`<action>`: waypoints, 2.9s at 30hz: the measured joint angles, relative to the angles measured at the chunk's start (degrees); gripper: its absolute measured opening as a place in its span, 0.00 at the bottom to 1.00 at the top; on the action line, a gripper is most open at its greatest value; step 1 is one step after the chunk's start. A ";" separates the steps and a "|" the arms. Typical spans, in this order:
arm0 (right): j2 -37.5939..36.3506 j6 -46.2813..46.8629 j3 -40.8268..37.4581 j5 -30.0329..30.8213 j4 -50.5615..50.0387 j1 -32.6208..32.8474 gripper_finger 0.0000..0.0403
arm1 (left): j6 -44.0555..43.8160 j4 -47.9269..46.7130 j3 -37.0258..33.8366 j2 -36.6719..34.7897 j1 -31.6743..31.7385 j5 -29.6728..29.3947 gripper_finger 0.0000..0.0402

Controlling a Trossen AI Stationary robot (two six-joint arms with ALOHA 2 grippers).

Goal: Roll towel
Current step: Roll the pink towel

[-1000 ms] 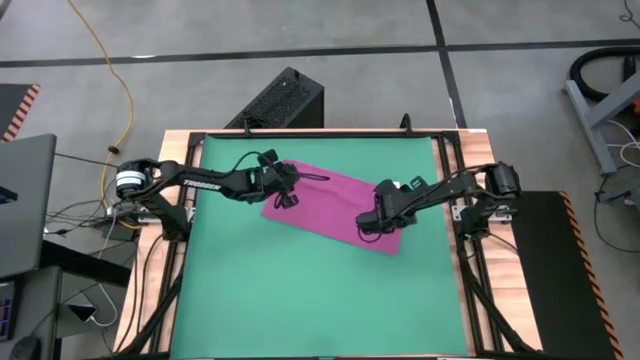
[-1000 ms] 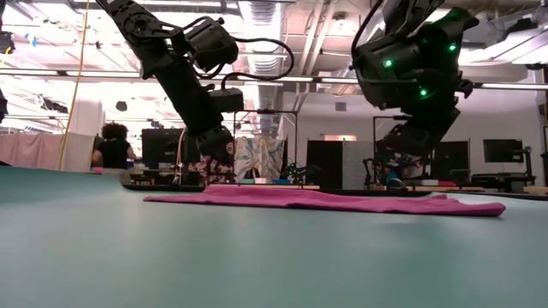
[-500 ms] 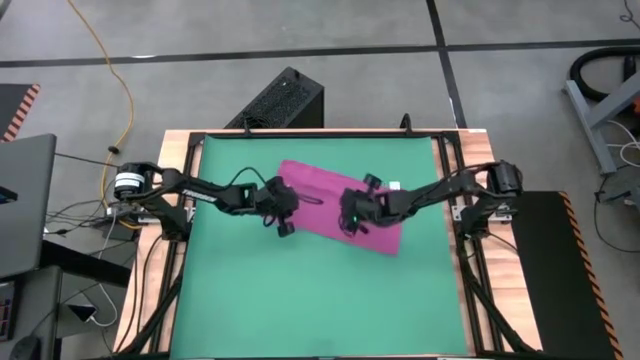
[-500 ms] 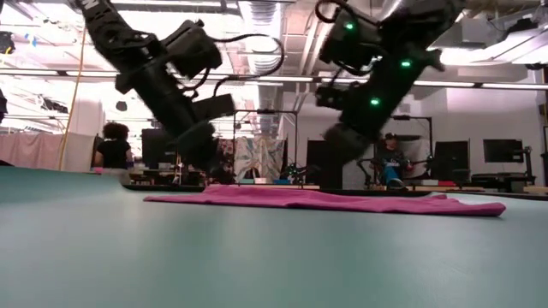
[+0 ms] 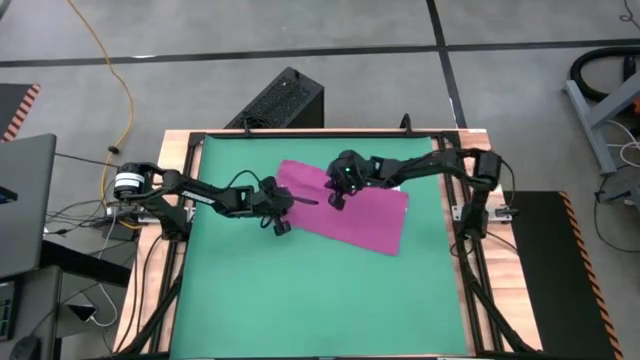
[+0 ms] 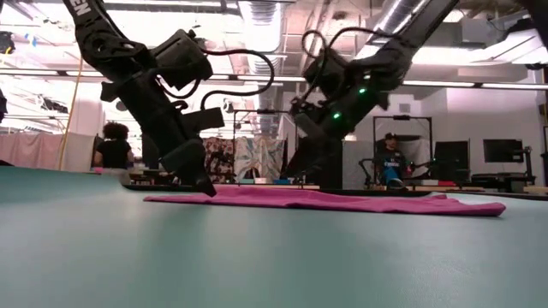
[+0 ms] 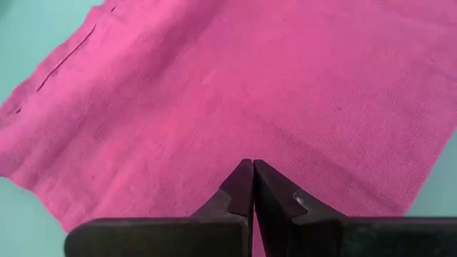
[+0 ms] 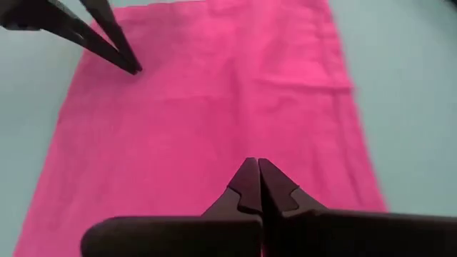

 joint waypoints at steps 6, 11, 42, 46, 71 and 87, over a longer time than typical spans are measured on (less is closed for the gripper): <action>7.52 -1.63 7.92 1.37 -5.86 0.34 0.00 | -0.35 -0.41 0.00 0.00 0.00 0.05 0.00; 9.10 -2.55 11.59 3.28 -8.93 -0.09 0.00 | -0.60 -0.95 0.00 0.02 0.00 0.19 0.00; 12.88 2.45 14.40 5.64 -9.26 -2.15 0.00 | -4.13 -2.85 0.07 0.11 -3.12 2.10 0.00; 12.48 3.05 14.35 10.89 -9.25 -2.12 0.00 | -6.02 -3.88 0.07 0.11 -4.82 1.93 0.00; 2.57 18.07 8.30 13.52 -25.37 32.10 0.00 | -33.88 32.54 1.26 -0.50 -21.00 37.58 0.00; 2.57 24.98 7.85 31.46 -19.18 38.51 0.00 | -1.48 3.37 -0.96 -8.70 -7.86 6.35 0.00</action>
